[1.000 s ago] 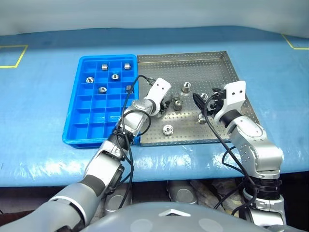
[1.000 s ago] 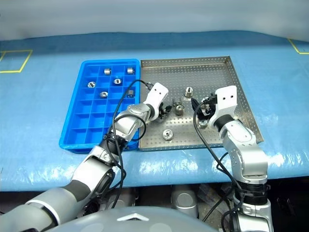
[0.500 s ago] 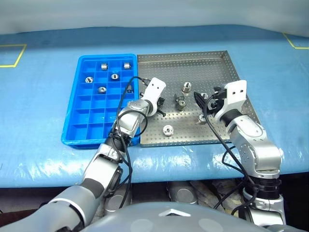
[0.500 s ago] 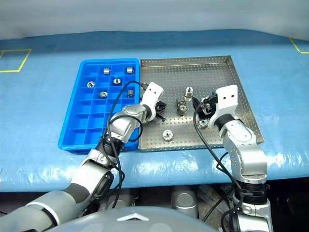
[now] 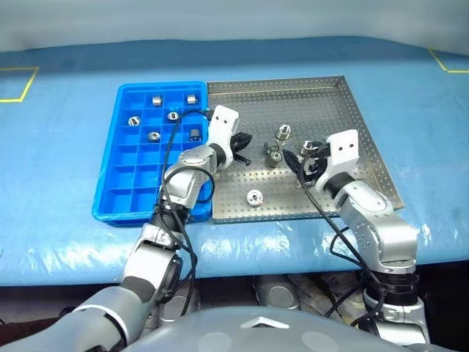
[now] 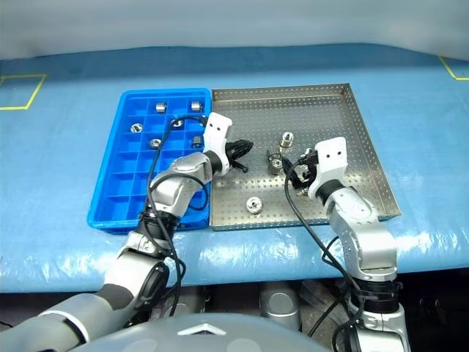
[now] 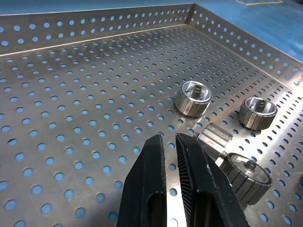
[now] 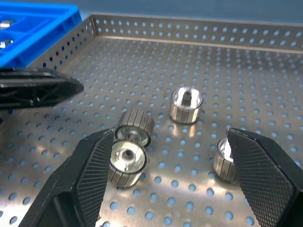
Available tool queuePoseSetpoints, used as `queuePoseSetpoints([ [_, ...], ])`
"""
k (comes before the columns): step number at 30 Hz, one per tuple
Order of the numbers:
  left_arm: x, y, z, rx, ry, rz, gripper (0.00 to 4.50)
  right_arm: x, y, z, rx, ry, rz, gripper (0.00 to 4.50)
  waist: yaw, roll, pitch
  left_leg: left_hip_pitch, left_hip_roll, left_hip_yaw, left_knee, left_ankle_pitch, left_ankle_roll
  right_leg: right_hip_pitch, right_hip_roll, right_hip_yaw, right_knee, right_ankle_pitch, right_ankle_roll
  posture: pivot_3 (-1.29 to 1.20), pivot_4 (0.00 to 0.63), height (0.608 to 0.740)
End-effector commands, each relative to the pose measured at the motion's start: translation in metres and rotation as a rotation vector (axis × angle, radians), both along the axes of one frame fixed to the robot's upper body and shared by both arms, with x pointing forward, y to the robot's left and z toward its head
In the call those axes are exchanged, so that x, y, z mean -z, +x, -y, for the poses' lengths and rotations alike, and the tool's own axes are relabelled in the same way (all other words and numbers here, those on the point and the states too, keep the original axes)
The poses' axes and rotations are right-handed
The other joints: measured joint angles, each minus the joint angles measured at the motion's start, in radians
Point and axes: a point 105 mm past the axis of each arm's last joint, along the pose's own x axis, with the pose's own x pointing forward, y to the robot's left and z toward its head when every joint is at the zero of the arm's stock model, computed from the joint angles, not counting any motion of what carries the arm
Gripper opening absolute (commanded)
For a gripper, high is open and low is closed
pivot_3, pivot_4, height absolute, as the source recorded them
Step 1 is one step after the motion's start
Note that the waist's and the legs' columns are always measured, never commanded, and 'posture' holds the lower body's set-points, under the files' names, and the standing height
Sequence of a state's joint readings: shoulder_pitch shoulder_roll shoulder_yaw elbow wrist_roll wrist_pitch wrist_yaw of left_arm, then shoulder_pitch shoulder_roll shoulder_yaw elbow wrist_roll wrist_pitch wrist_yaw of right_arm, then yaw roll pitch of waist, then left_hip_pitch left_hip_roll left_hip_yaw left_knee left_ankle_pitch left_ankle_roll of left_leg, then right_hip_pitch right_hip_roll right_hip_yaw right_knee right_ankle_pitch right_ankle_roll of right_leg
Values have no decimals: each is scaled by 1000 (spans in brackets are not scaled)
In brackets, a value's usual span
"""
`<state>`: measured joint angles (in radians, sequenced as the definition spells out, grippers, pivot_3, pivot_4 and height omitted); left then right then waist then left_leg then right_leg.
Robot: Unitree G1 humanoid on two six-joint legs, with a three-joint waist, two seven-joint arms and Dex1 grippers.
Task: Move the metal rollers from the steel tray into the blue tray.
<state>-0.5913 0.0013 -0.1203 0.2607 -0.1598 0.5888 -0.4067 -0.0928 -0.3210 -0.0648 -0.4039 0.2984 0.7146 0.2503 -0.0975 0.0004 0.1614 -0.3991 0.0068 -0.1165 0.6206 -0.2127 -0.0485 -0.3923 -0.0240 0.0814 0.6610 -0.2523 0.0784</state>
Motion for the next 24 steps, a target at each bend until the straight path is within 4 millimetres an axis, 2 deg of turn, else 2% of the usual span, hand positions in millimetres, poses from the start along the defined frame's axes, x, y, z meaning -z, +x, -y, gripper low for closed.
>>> queuePoseSetpoints([
  [1, -23, -9, -1, 74, -9, 89, 451, -4, -4, 3, 34, -24, -2, 4017, 0, 0, 0, 0, 0, 0, 0, 0, 0, 0, 0, 0, 0, 0, 0, -115, 150, 740],
  [5, -27, -33, -8, 192, 34, 122, 451, 1, -25, 19, 70, -162, -61, 4017, 6, 0, 0, -1, 0, 0, 0, 0, 0, -1, 0, 0, 0, 0, 0, -120, 150, 740],
  [9, -29, -51, -13, 237, 37, 130, 451, 3, -38, 21, 64, -131, -103, 4017, 4, 0, 0, -1, 0, 0, 0, 0, 0, -1, 0, 0, 0, -1, -1, -138, 150, 740],
  [11, -30, -57, -14, 255, 33, 134, 451, 10, -40, 23, 68, -115, -136, 4017, 1, 0, 0, -1, 1, 0, 0, 0, 0, -1, 0, 0, 0, -1, -1, -140, 150, 740],
  [15, -35, -64, -15, 287, 15, 147, 451, 22, -36, 29, 112, -102, -170, 4017, -1, 0, 0, 1, 1, 1, 1, 0, 0, 0, 0, 0, 1, 0, 0, -128, 150, 740],
  [20, -27, -60, -18, 263, 36, 125, 451, 24, -27, 34, 148, -134, -165, 4017, 0, 0, 0, 1, 1, 1, 1, 0, 0, 0, 0, 0, 1, 0, 0, -116, 150, 740],
  [22, -26, -62, -18, 270, 33, 120, 451, 14, -21, 45, 220, -182, -113, 4017, 1, 0, 0, 1, 1, 1, 0, 0, 0, 0, 0, 0, 1, 0, -1, -116, 150, 740],
  [24, -24, -61, -19, 256, 27, 106, 451, -1, -16, 41, 207, -184, -53, 4017, 2, 0, 0, 0, 1, 1, 0, 0, 0, -1, 0, 0, 1, 0, -1, -116, 150, 740],
])
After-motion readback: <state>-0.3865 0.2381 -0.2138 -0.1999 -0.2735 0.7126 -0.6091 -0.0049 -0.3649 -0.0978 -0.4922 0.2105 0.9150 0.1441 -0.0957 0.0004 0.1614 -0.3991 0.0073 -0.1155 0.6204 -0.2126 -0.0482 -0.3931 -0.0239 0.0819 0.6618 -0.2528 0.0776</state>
